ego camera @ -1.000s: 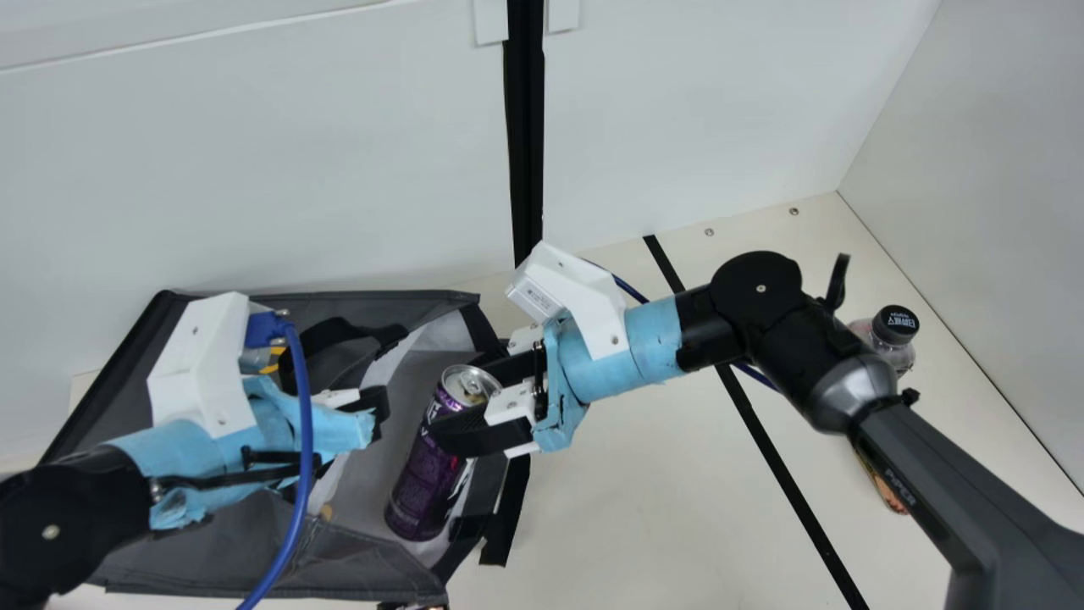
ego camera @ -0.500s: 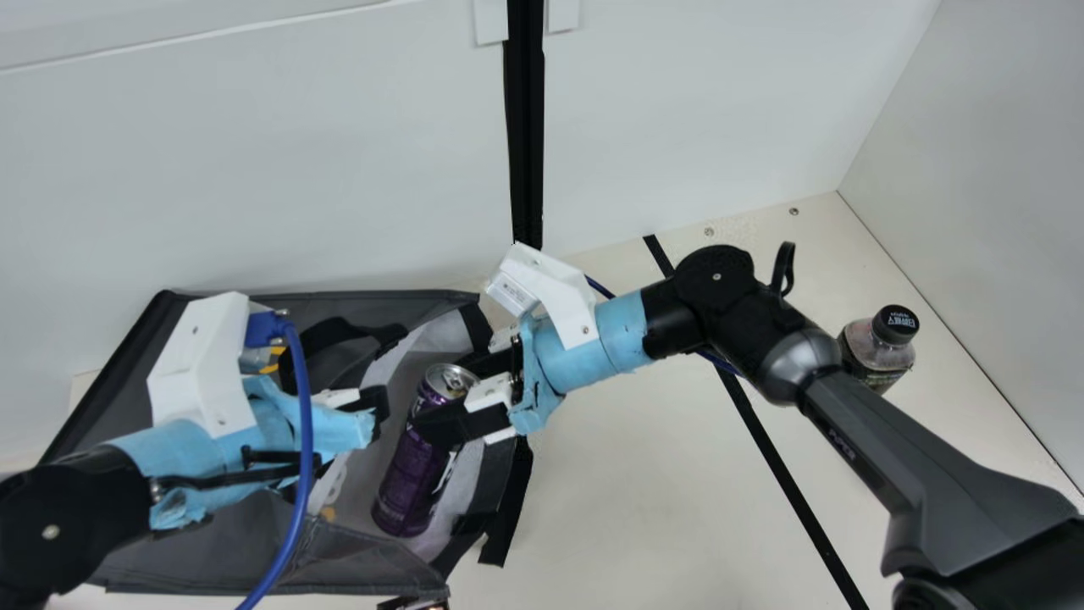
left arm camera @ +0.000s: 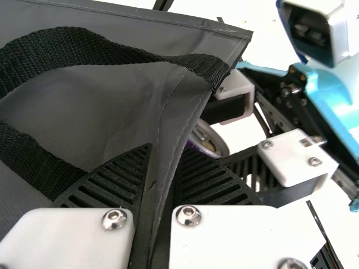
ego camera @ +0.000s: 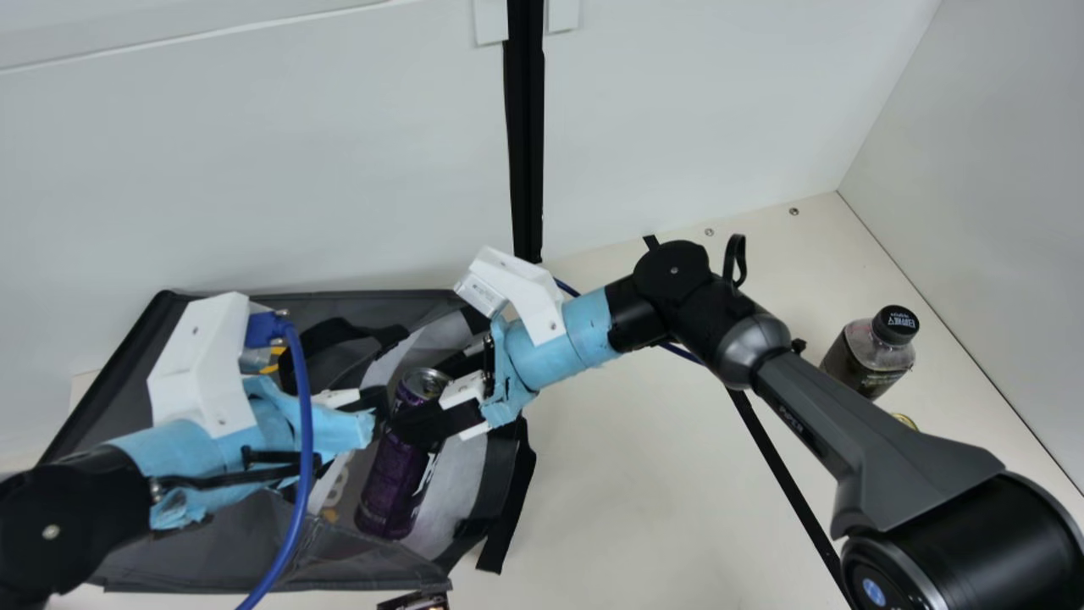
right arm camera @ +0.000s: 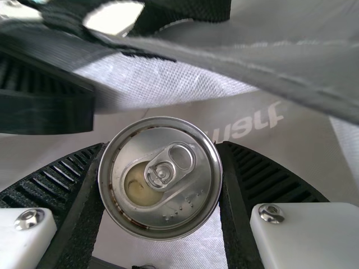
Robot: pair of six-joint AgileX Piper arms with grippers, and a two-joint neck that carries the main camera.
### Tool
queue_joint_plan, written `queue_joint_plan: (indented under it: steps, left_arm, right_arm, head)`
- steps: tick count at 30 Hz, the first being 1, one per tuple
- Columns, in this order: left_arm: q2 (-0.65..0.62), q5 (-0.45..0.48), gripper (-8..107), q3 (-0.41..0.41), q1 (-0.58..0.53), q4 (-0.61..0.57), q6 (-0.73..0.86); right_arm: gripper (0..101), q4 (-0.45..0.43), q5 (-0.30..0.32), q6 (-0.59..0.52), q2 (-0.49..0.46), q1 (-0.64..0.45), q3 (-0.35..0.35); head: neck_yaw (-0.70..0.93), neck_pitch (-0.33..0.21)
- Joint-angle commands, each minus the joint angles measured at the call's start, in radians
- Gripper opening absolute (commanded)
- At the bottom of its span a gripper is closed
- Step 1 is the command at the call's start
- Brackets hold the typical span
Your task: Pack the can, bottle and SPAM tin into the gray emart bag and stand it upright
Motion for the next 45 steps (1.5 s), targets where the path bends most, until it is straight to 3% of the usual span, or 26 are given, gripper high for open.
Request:
queue_joint_plan:
  steps: [1, 7, 35, 45]
  left_arm:
    - [0.000, 0.000, -8, 0.000, 0.000, 0.000, 0.000]
    - [0.000, 0.000, -8, 0.000, 0.000, 0.000, 0.000]
    - [0.000, 0.000, -8, 0.000, 0.000, 0.000, 0.000]
    - [0.000, 0.000, -8, 0.000, 0.000, 0.000, 0.000]
  right_arm:
    - [0, -0.006, 0.001, -0.001, 0.005, 0.002, -0.002]
    - [0, -0.017, 0.001, 0.002, 0.024, 0.014, -0.015]
    - [94, -0.007, 0.001, -0.008, 0.021, 0.030, -0.039]
    - [95, 0.003, 0.001, -0.017, -0.008, 0.021, -0.026]
  head:
    - [-0.002, -0.023]
    - [-0.002, -0.023]
    - [-0.002, -0.023]
    - [-0.002, -0.023]
